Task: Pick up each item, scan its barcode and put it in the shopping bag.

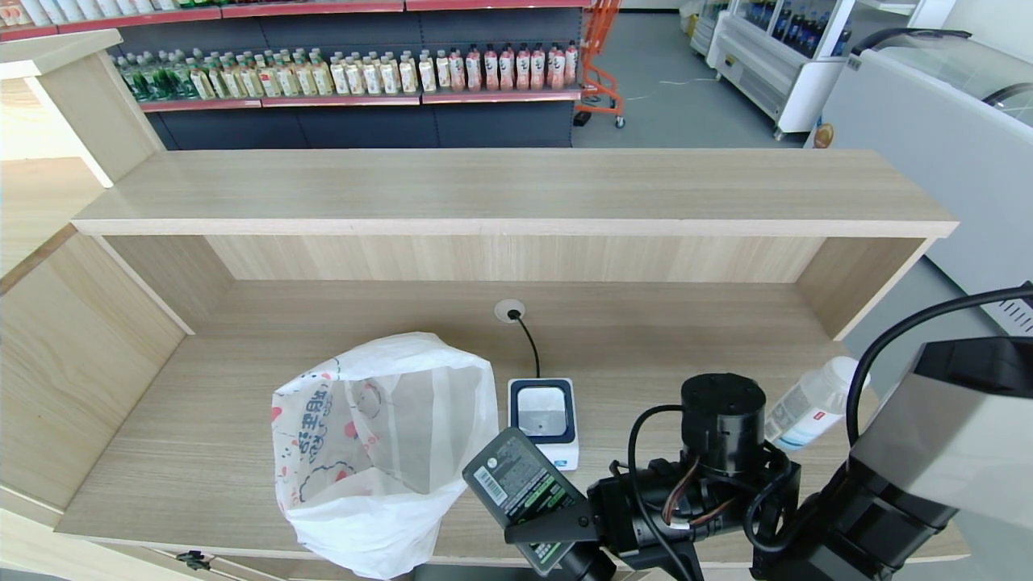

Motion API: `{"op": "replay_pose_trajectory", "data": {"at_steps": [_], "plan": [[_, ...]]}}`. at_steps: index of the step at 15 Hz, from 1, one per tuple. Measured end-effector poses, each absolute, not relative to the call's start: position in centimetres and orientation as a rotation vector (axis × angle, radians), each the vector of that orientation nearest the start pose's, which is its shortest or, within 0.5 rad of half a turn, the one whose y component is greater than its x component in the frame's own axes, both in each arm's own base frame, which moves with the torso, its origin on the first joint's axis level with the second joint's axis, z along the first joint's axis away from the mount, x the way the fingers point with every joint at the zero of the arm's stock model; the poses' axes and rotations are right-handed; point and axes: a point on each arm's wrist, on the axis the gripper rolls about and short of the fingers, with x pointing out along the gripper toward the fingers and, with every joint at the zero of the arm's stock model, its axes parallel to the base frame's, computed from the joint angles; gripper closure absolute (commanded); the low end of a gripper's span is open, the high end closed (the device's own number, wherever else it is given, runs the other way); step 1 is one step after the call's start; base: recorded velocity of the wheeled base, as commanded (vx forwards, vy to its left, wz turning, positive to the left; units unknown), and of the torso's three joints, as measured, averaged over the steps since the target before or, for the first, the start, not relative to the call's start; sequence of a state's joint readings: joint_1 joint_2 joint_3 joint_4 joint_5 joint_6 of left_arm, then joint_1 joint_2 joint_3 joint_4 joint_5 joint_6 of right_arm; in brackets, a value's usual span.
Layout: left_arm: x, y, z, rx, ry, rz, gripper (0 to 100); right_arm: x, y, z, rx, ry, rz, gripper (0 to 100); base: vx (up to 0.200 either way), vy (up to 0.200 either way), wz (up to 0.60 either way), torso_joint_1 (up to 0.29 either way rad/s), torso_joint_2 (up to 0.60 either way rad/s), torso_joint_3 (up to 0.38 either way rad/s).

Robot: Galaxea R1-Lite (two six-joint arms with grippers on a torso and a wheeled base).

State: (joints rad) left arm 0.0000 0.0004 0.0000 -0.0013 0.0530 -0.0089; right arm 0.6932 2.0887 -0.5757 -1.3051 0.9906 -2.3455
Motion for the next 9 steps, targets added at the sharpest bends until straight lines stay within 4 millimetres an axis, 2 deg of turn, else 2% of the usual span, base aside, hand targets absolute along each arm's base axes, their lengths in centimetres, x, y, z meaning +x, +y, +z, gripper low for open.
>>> {"op": "replay_pose_trajectory", "data": {"at_steps": [9], "plan": [[-2.28, 0.12, 7.56, -0.009, -0.001, 0.053, 0, 23.71, 22.16, 7.21, -1.613, -1.706, 1.056, 100, 0.0, 0.0, 0.0, 0.0, 0.0, 0.0]]}}
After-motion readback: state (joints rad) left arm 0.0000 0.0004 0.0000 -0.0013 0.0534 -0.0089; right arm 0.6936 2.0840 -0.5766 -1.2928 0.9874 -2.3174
